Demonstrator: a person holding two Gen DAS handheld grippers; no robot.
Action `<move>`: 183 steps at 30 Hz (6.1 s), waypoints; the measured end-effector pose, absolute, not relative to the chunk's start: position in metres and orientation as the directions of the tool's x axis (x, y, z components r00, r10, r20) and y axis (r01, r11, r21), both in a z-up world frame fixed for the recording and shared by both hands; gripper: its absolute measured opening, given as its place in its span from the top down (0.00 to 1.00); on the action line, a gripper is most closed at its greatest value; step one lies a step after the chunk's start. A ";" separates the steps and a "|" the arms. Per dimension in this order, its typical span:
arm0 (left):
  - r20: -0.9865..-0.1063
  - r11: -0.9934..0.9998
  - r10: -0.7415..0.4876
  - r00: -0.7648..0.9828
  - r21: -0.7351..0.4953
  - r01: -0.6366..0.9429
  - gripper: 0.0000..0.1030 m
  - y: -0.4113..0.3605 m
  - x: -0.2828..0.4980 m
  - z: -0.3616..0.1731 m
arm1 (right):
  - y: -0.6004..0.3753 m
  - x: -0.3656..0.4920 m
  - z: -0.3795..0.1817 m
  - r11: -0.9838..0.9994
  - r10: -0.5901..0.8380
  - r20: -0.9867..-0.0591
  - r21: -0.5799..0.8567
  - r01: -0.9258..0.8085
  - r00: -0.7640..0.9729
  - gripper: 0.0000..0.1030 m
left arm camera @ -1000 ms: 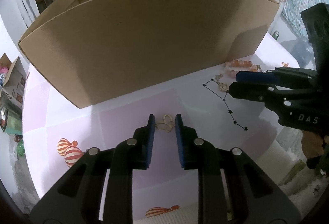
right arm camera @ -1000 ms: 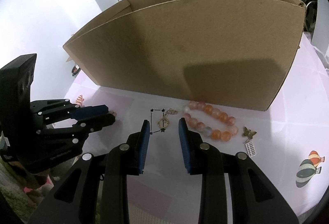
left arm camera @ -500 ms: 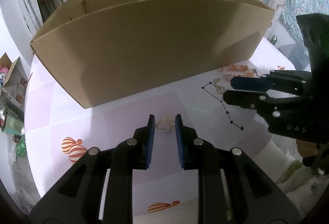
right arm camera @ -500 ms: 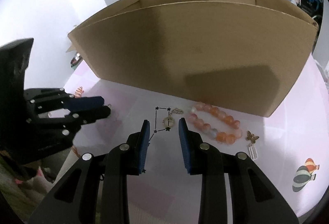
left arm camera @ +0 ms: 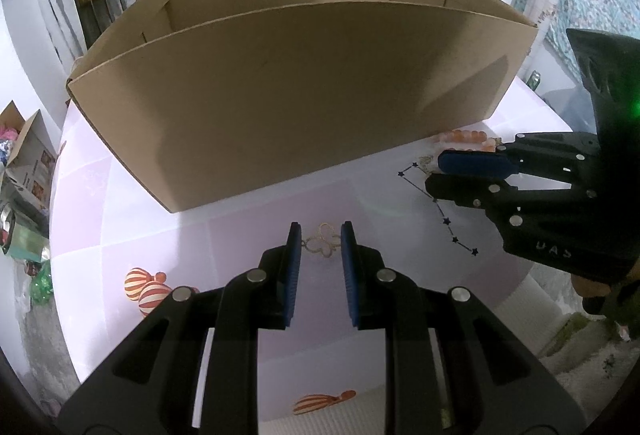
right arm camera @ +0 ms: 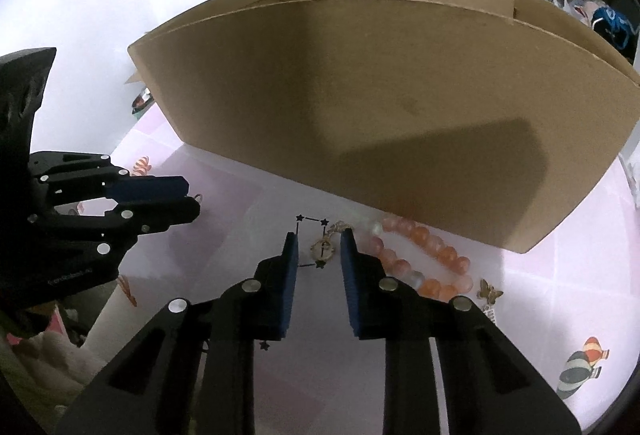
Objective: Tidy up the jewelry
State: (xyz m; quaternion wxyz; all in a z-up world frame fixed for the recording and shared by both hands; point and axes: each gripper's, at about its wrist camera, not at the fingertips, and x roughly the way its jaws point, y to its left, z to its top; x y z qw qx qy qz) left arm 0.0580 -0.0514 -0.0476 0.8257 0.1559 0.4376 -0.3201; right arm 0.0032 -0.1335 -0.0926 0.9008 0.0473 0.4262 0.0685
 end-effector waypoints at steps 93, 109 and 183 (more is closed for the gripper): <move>-0.636 0.777 -0.542 0.549 -0.131 0.615 0.57 -0.111 0.130 0.052 | -0.171 0.063 0.033 0.997 -0.022 -0.692 0.040 0.069 0.721 0.60; -0.601 0.814 -0.508 0.617 -0.101 0.573 0.37 -0.079 0.103 0.062 | -0.170 0.031 0.045 0.993 -0.037 -0.666 0.060 0.103 0.745 0.44; -0.708 0.619 -0.549 0.445 0.014 0.785 1.00 -0.106 0.037 -0.036 | -0.237 -0.051 -0.080 0.958 0.090 -0.756 0.244 0.152 0.648 0.56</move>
